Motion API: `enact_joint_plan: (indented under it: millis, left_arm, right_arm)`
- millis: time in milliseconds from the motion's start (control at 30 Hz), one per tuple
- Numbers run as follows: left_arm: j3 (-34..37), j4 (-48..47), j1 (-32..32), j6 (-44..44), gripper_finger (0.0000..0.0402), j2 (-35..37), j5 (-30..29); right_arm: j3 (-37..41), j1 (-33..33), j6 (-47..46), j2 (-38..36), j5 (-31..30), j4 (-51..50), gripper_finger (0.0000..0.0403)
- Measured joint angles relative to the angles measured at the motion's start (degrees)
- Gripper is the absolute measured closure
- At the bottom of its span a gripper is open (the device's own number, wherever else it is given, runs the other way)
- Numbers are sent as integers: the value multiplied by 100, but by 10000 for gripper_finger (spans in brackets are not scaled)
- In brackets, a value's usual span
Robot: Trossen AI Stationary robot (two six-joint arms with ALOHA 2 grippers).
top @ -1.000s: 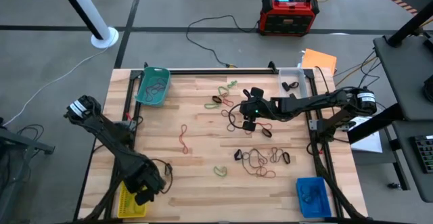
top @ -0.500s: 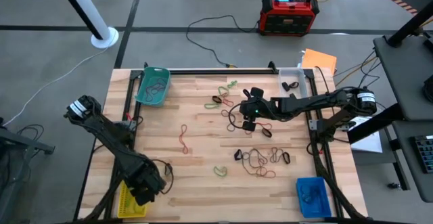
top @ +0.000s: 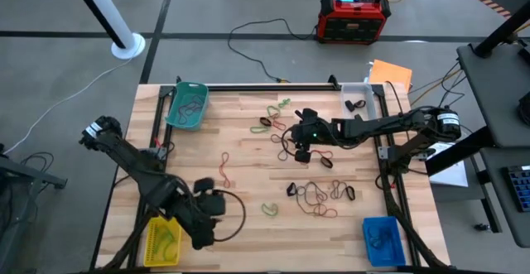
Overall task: Sort rubber bands into baskets
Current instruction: Put the violet rubber band into the blue bin
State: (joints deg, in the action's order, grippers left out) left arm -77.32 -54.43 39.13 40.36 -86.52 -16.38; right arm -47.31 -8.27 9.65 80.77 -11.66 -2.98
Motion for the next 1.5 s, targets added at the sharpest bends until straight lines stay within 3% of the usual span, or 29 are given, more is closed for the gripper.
enact_joint_plan:
  millis: [167,300,367,567,767,967,1133,1233,1367,1500]
  left_arm:
    - [-71,378,-613,-2035,306,4,-278]
    - [523,883,-1268,-3237,327,101,-9]
    - [1048,1423,-1651,-3638,334,269,353]
    - [2835,4001,-2748,-4353,356,1097,2338]
    - [3814,4645,-3730,-4972,361,1963,2001]
    - [4319,4668,-4600,-5091,361,2583,1635]
    - [4537,4672,-4751,-5093,361,2786,1642]
    - [4568,4671,-4751,-5160,361,2828,1646]
    - [4526,4680,-4751,-5382,361,2793,1631]
    - [4508,4939,-4749,-5792,361,2791,1560]
  right_arm:
    - [3,0,2,0,15,34,252]
    - [15,0,2,0,15,34,252]
    - [29,0,2,0,15,34,252]
    - [85,0,-332,0,9,1,252]
    - [-1,0,-1023,-2,-15,-246,252]
    - [-555,64,-1928,-4,177,-1780,252]
    - [-1001,470,-2625,-4,787,-3340,252]
    - [-1205,902,-3200,-4,832,-3997,253]
    - [-1405,1378,-3730,-4,198,-4089,258]
    - [-1510,1416,-3724,95,-570,-3545,261]
